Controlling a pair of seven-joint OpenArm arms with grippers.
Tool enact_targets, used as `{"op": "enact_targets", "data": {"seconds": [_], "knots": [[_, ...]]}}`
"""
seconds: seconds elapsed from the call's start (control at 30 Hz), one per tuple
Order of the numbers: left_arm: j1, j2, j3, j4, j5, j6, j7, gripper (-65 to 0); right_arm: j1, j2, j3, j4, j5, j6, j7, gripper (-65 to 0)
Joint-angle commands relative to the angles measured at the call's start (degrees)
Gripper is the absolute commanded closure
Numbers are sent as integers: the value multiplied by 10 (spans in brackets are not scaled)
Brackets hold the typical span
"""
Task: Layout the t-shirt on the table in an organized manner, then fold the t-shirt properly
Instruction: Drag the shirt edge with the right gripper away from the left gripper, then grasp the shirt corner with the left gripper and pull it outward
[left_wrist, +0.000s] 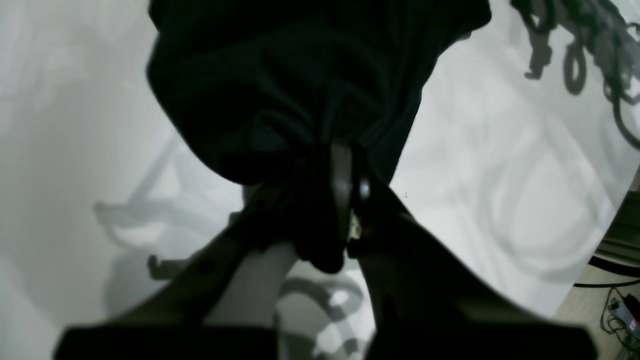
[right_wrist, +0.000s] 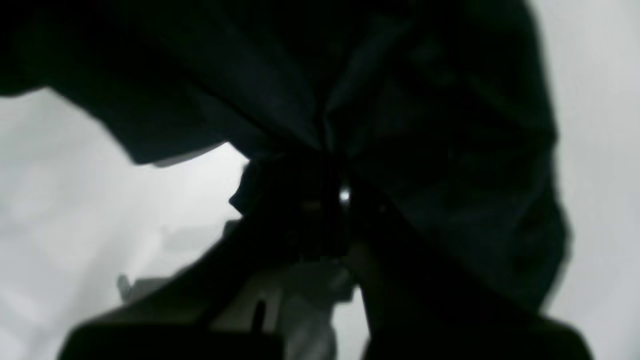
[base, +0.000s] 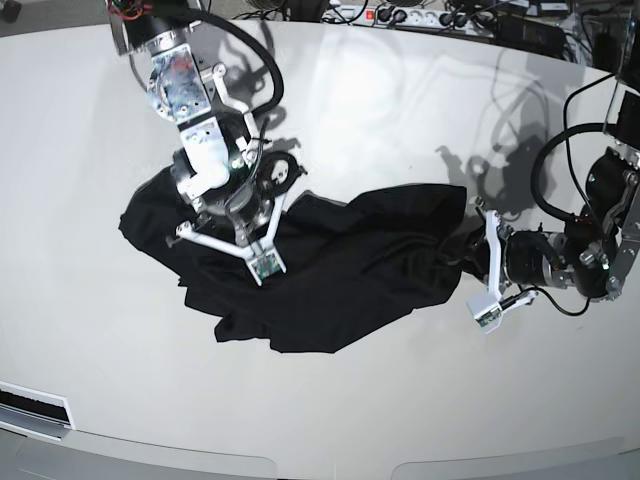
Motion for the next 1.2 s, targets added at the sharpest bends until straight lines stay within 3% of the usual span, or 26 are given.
{"op": "enact_targets", "data": {"seconds": [0.0, 0.13, 0.33, 0.37, 0.47, 0.53, 0.6, 0.77, 0.9, 1.03, 1.17], "knots": [[-20, -13, -6, 9, -12, -3, -10, 0, 12, -1, 2, 31, -3, 3, -3, 0], [-29, -20, -6, 10, -25, -3, -9, 0, 0, 17, 2, 129, 4, 39, -47, 0], [-30, -20, -6, 10, -38, -3, -9, 0, -52, 98, 2, 268, -8, 33, -47, 0], [-30, -20, -6, 10, -38, -3, -9, -27, -60, 110, 2, 278, -17, 29, -46, 0], [-30, -19, -6, 10, -39, -3, -9, -206, -78, 137, 6, 297, -48, 10, -42, 0], [-30, -20, -6, 10, -50, -3, -9, -320, -81, 143, 19, 299, -68, -12, -43, 0], [-32, -19, -6, 10, -62, -3, -9, -385, -80, 143, 45, 299, -78, -38, -45, 0], [-36, -20, -6, 10, -63, -3, -9, -392, -80, 142, 127, 299, -72, -70, -52, 0], [-35, -19, -6, 10, -69, -3, 4, -392, -80, 141, 178, 299, -38, -72, -51, 0], [-35, -18, -6, 10, -171, -3, 93, -392, -80, 138, 201, 299, 9, -52, -47, 0], [-31, -17, -6, 14, -275, -3, 198, -392, -80, 138, 201, 299, 9, -43, -42, 0]]}}
